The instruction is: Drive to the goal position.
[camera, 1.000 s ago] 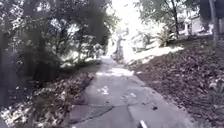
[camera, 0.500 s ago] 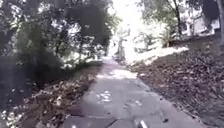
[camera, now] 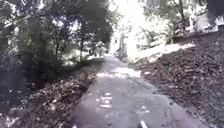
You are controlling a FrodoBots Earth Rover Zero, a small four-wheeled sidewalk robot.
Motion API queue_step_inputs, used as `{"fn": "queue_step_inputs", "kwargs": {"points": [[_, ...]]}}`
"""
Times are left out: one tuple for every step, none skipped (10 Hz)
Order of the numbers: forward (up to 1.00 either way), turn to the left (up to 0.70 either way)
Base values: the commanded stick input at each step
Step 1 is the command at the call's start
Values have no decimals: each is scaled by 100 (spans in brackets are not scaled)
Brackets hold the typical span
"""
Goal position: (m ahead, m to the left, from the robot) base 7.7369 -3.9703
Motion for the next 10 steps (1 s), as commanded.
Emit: {"fn": "queue_step_inputs", "kwargs": {"points": [[50, 0], [50, 3], [50, -37], [50, -50], [50, -50], [50, -1], [50, 3], [50, 0], [50, 0], [50, 0]]}}
